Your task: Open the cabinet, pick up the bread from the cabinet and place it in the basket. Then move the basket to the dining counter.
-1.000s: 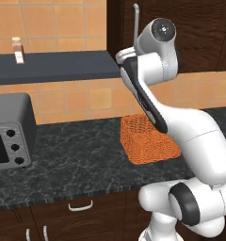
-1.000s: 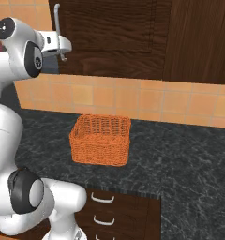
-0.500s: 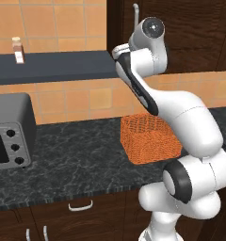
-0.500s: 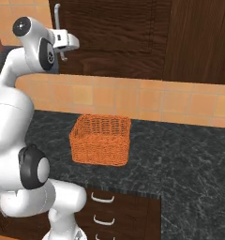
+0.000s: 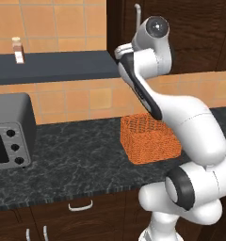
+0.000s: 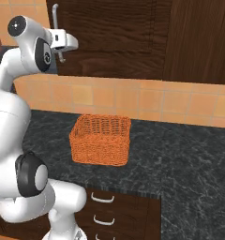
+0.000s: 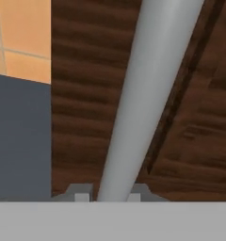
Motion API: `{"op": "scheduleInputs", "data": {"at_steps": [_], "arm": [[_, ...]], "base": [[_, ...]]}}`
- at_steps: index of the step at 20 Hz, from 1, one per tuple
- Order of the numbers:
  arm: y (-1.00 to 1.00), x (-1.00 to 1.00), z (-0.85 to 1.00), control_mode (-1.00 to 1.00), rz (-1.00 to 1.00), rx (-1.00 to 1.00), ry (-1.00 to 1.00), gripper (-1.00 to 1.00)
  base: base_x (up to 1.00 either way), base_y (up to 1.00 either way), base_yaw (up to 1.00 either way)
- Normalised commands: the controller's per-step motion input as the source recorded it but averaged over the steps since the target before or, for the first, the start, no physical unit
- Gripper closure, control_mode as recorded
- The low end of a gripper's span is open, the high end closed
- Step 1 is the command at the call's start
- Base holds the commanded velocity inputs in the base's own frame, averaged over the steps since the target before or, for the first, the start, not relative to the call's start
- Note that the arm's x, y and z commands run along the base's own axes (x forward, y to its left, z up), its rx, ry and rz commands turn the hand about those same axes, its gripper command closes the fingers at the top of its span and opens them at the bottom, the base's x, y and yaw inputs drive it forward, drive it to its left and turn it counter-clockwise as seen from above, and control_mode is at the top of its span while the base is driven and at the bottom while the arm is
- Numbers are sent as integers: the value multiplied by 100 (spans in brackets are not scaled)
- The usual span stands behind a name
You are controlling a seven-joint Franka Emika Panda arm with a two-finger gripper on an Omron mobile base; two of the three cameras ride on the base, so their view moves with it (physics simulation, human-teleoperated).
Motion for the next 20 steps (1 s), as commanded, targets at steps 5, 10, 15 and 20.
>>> {"op": "scheduleInputs", "data": {"at_steps": [5, 10, 15, 20], "arm": [[0, -100, 1, -100, 0, 2, -6, 100], [0, -100, 0, -100, -4, 11, 0, 100], [-8, -100, 0, -100, -15, 15, 0, 100], [-37, -100, 0, -100, -14, 16, 0, 100]], "base": [[0, 0, 0], [0, 0, 0], [0, 0, 0], [0, 0, 0]]}}
